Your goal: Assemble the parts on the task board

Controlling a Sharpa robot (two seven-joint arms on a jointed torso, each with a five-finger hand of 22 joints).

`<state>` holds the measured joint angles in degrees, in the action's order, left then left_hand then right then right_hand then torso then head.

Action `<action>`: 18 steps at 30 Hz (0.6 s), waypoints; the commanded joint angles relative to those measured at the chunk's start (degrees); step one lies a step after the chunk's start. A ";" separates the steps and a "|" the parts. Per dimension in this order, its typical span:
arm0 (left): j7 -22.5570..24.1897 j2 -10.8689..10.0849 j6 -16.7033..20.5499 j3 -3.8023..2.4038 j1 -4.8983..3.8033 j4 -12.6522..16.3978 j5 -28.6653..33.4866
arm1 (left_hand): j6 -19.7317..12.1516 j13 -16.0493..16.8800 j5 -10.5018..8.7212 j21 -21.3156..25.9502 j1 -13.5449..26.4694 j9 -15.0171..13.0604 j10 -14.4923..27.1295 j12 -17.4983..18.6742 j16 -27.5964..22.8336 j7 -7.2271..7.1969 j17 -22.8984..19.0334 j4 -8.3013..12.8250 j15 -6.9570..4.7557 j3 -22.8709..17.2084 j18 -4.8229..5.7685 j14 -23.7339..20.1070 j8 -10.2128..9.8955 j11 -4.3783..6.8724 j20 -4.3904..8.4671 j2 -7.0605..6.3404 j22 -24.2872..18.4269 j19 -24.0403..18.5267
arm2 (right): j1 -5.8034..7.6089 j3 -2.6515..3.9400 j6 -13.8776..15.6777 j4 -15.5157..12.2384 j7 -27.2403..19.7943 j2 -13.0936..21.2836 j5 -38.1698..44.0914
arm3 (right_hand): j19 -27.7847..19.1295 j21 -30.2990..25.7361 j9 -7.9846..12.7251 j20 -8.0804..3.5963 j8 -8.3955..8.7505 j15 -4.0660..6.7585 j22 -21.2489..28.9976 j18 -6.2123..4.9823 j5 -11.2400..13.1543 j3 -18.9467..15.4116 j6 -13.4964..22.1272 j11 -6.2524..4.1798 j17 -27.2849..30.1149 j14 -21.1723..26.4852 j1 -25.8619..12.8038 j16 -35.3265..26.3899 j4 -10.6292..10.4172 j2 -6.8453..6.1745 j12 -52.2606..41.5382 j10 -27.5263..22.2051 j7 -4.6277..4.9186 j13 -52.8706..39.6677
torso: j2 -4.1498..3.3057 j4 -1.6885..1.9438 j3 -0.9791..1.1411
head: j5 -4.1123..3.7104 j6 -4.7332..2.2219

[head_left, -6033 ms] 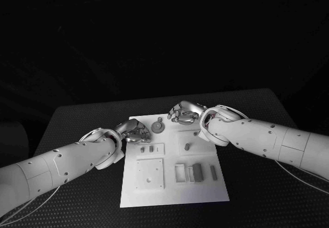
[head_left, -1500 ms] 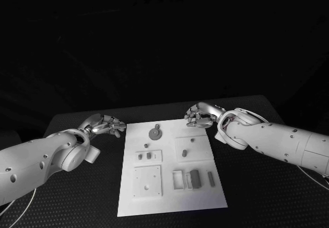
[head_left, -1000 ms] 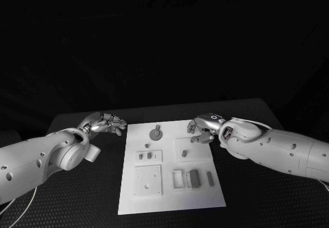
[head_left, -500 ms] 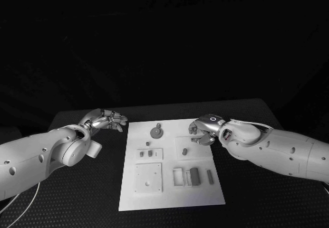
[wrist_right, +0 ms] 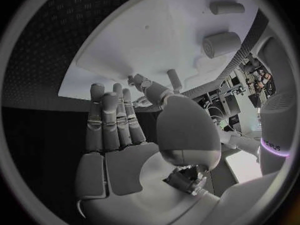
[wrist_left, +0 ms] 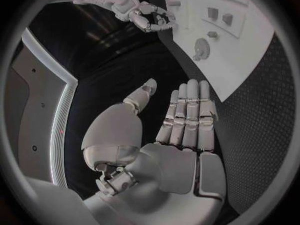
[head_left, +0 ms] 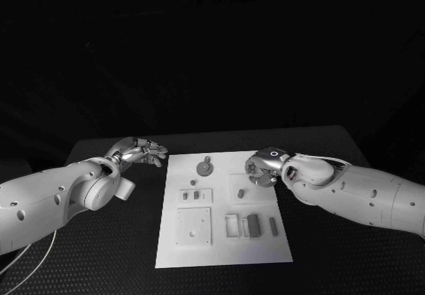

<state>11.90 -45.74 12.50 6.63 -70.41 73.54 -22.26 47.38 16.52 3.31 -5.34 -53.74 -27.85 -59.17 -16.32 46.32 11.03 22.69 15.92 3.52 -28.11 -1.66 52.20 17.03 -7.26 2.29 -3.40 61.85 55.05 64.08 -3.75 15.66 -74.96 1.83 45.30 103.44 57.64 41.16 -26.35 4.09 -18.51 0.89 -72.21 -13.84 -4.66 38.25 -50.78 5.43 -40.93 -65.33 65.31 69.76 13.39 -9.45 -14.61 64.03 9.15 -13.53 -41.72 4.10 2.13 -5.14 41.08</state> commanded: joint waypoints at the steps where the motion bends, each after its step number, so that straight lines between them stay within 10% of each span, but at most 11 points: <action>1: 0.62 0.16 -0.43 -0.06 -0.06 0.16 0.58 | -0.45 -0.08 -0.13 0.27 0.58 0.08 -0.19 0.31 -0.37 -0.01 0.08 -0.05 0.17 0.35 0.57 0.41 0.17 -0.17 -0.29 0.12 -0.08 -0.03 | -0.07 -0.15 -1.96 0.00 -0.18 -0.09 0.95 | 0.44 -0.33 -0.03 0.00 -0.36 0.11 -0.15 -1.16 0.13 -0.07 -0.67 -0.08 -0.16 -0.54 -0.04 -0.28 0.77 0.98 0.41 0.94 -0.07 0.01 | -0.03 0.05 0.07 | 0.28 0.38; 18: 0.05 0.11 -0.34 -0.06 -0.07 0.27 -0.80 | -0.94 -0.17 -0.13 0.73 0.89 0.26 0.18 0.94 -0.94 0.19 0.67 -0.06 0.26 0.99 0.58 0.38 0.15 -0.43 -0.38 -0.29 -0.33 0.04 | -1.07 -0.28 -4.42 0.61 0.16 -0.94 2.03 | 1.84 -0.03 -0.93 -0.54 -2.30 1.77 -1.02 -1.16 0.08 -0.31 -4.44 -1.86 -0.93 -2.23 -0.01 0.02 3.09 5.12 0.06 6.15 -1.54 -1.84 | 0.04 -0.16 0.32 | 0.36 1.14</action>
<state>11.61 -45.74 12.52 6.62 -70.41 73.67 -22.53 46.76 16.41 3.31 -4.88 -53.36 -27.64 -59.04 -15.64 45.65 11.23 23.30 15.81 3.71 -27.53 -1.64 52.39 17.03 -7.40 2.24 -3.78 61.56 55.09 63.75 -3.58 14.10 -74.49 1.94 44.58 104.36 59.09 40.89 -27.34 3.67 -20.68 2.51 -73.16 -14.21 -4.66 37.96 -54.90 3.58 -41.81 -67.37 65.16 69.55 16.06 -4.67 -14.63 69.75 7.60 -15.53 -41.72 3.93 2.39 -4.78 42.11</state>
